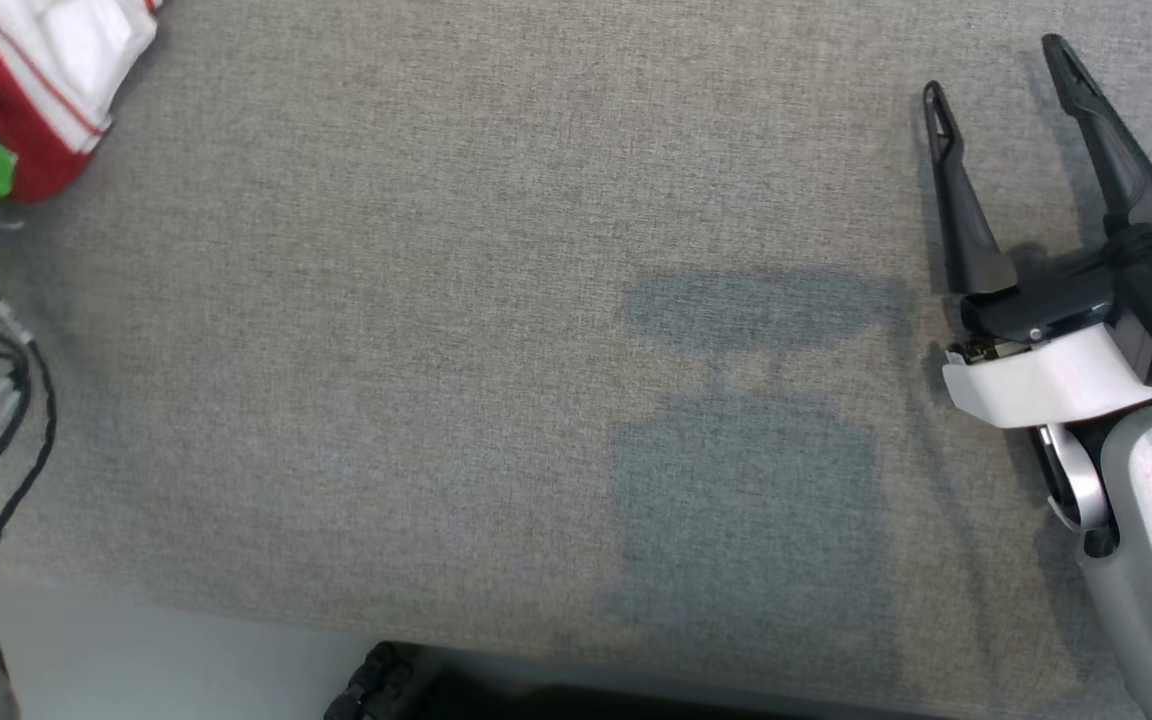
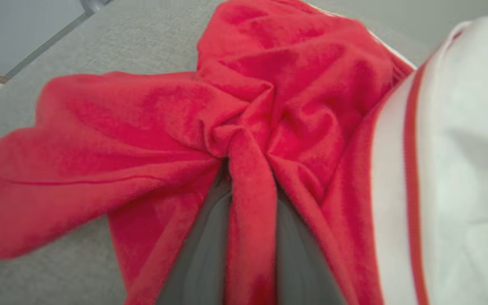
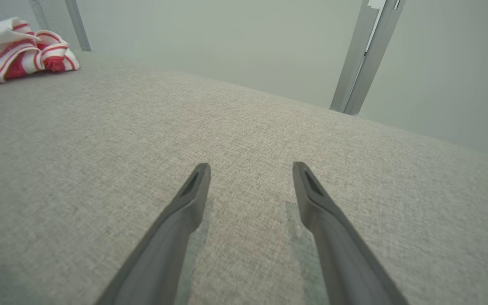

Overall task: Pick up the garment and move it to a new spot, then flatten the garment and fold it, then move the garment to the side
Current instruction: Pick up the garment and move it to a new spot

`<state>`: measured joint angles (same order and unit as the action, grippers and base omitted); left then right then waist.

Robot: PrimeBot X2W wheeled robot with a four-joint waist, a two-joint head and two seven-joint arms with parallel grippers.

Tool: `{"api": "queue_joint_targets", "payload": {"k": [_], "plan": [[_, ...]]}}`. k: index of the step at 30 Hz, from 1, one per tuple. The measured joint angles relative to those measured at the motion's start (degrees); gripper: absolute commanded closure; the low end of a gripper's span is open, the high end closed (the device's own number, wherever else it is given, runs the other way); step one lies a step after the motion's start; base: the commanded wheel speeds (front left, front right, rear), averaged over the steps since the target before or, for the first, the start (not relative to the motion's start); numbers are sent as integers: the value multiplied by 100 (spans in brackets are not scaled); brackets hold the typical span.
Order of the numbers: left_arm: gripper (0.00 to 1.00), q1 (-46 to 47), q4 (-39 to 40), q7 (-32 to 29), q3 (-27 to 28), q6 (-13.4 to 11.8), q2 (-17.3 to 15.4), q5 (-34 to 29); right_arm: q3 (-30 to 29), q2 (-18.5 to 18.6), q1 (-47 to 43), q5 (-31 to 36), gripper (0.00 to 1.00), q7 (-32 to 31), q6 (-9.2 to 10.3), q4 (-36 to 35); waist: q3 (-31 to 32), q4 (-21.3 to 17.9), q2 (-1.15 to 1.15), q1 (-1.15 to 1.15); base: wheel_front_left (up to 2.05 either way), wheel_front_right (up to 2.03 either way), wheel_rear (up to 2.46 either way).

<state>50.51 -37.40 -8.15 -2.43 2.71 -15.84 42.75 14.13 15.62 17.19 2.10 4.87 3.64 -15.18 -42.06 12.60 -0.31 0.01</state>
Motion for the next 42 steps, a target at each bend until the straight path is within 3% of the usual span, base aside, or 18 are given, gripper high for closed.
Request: {"api": "queue_joint_targets", "payload": {"k": [4,8,16,21,26,37,42], "plan": [[100,222,256,212,-435,297,242,-181,-41,-105,1,-21,0,125,8,135,56,-18,0,0,0,0,0],[100,339,709,536,-903,419,448,-477,-21,-211,-5,-124,0,298,53,398,227,6,0,0,0,0,0],[100,354,1591,828,-1997,483,1214,-553,141,-624,-171,-343,0,627,102,926,730,-19,0,0,0,0,0],[100,159,2170,828,-3004,483,1548,-575,260,-894,-305,-552,0,744,108,1192,1080,-122,0,-1,0,0,0],[100,-41,2554,857,-3543,483,1488,-427,292,-1054,-532,-652,0,829,148,1424,1416,-324,0,-1,0,0,0],[100,-672,2925,820,-3999,483,1424,125,358,-1169,-1268,-965,0,880,201,1870,2121,-1015,0,-1,0,0,0],[100,-732,3122,608,-4537,483,1405,-70,378,-1184,-1441,-977,0,905,202,1880,2408,-1323,0,-1,0,0,0]]}}
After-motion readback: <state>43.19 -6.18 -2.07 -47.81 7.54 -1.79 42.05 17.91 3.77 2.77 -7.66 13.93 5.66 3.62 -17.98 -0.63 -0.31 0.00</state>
